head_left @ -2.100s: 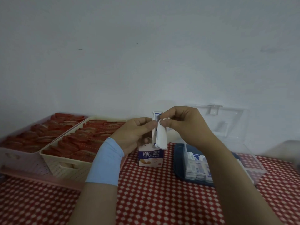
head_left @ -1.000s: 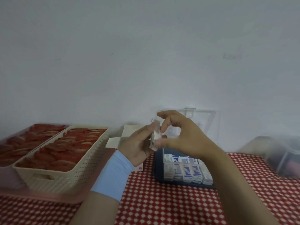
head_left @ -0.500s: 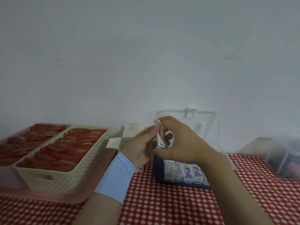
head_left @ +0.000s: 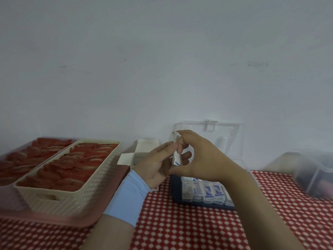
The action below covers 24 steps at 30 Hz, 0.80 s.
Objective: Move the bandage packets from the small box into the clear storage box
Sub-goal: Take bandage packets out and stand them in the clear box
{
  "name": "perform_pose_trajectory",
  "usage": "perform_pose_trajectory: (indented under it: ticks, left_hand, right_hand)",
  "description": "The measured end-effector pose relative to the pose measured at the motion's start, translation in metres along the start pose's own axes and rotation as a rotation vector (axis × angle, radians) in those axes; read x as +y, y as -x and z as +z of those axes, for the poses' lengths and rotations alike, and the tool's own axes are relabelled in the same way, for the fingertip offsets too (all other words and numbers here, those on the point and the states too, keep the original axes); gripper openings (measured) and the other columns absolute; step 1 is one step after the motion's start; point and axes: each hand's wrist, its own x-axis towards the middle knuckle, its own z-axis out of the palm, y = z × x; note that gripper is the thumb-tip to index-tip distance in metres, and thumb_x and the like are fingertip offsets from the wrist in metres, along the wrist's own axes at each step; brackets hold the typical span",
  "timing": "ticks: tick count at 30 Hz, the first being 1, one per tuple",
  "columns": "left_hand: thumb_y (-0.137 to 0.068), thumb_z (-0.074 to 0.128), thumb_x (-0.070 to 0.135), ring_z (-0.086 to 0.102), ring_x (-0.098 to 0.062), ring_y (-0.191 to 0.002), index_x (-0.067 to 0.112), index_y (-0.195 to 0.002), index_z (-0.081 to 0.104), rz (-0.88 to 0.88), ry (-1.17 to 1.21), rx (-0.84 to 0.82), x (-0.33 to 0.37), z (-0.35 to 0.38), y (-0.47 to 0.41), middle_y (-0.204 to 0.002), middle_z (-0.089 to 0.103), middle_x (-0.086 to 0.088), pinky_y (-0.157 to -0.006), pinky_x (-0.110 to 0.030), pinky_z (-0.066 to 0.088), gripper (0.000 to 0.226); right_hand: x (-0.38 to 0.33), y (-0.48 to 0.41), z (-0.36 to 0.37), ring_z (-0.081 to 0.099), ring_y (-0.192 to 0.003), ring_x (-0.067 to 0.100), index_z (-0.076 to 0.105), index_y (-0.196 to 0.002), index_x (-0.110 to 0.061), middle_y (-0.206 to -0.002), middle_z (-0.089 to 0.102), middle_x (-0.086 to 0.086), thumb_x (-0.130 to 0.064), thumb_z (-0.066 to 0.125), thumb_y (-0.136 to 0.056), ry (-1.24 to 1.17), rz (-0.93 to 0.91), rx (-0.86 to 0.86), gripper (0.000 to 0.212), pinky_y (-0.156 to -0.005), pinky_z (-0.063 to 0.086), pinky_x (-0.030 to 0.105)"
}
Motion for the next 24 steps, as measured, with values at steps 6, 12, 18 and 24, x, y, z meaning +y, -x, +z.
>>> perform_pose_trajectory:
  ticks: [6, 12, 18, 24]
  left_hand:
    - [-0.085, 0.068, 0.021, 0.072, -0.02, -0.087, 0.005, -0.098, 0.074, -0.032, -0.058, -0.033, 0.001, -0.005, 0.001, -0.104, 0.073, -0.011, -0.078, -0.032, 0.06, 0.022]
    - [-0.089, 0.058, 0.014, 0.069, -0.021, -0.067, 0.001, -0.107, 0.066, -0.074, -0.069, -0.08, 0.008, -0.007, 0.009, -0.094, 0.073, -0.013, -0.058, -0.029, 0.058, 0.023]
    - [-0.091, 0.061, 0.017, 0.071, -0.019, -0.07, 0.001, -0.112, 0.059, -0.124, -0.216, -0.103, 0.01, -0.004, 0.012, -0.092, 0.075, -0.01, -0.059, -0.027, 0.058, 0.027]
    - [-0.09, 0.07, 0.022, 0.073, -0.016, -0.085, 0.015, -0.1, 0.069, -0.044, -1.019, 0.11, 0.023, 0.002, 0.008, -0.092, 0.077, 0.0, -0.081, -0.034, 0.059, 0.012]
  right_hand:
    - [0.001, 0.001, -0.003, 0.063, -0.089, 0.009, 0.056, -0.082, -0.02, -0.098, 0.064, -0.005, -0.026, 0.094, -0.06, -0.094, 0.106, -0.07, 0.044, -0.078, 0.055, 0.025]
    - [0.008, -0.001, -0.015, 0.07, -0.099, 0.026, 0.059, -0.129, -0.02, -0.099, 0.073, 0.007, -0.019, 0.065, -0.096, -0.543, 0.316, 0.054, 0.033, -0.105, 0.046, 0.053]
    - [0.008, 0.003, -0.024, 0.07, -0.087, 0.016, 0.077, -0.089, -0.013, -0.087, 0.075, 0.006, -0.014, 0.071, -0.091, -0.454, 0.355, -0.08, 0.006, -0.092, 0.053, 0.029]
    - [0.012, 0.002, -0.026, 0.068, -0.072, 0.012, 0.076, -0.084, -0.008, -0.077, 0.076, 0.005, -0.01, 0.072, -0.09, -0.342, 0.377, -0.024, 0.007, -0.074, 0.054, 0.017]
